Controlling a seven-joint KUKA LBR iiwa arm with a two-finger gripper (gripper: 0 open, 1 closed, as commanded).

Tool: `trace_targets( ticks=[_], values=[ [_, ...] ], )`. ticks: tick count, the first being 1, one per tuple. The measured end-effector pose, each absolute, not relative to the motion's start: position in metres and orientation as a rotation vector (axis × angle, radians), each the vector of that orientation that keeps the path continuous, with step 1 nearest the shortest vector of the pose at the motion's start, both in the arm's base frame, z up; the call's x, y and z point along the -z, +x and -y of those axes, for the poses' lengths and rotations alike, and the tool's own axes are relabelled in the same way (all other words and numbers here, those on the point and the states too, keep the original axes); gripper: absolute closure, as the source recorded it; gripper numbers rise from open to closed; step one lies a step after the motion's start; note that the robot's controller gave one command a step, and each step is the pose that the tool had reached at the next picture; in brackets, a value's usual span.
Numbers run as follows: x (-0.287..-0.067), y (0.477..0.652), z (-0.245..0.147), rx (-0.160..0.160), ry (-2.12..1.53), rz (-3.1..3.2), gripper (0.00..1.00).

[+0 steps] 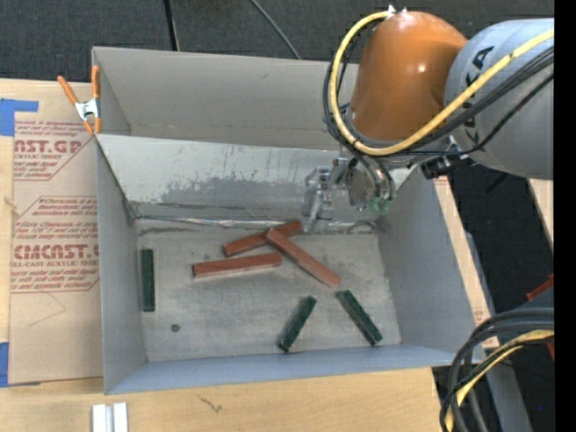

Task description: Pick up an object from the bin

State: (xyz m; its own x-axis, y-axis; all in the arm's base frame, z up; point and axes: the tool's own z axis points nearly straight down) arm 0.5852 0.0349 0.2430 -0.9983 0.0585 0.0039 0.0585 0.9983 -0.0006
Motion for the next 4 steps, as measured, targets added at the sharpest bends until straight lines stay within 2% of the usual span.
trace_targets(
  ticks=[1, 2, 3, 4],
  values=[
    [-0.304, 0.573, -0.04, -0.001, -0.018, 3.141, 1.0],
    [-0.198, 0.565, -0.032, 0.0, 0.05, 3.147, 0.0],
    [-0.15, 0.56, -0.028, 0.0, 0.067, 3.134, 0.0],
    [-0.119, 0.548, -0.028, 0.002, -0.068, 3.147, 0.0]
  ],
)
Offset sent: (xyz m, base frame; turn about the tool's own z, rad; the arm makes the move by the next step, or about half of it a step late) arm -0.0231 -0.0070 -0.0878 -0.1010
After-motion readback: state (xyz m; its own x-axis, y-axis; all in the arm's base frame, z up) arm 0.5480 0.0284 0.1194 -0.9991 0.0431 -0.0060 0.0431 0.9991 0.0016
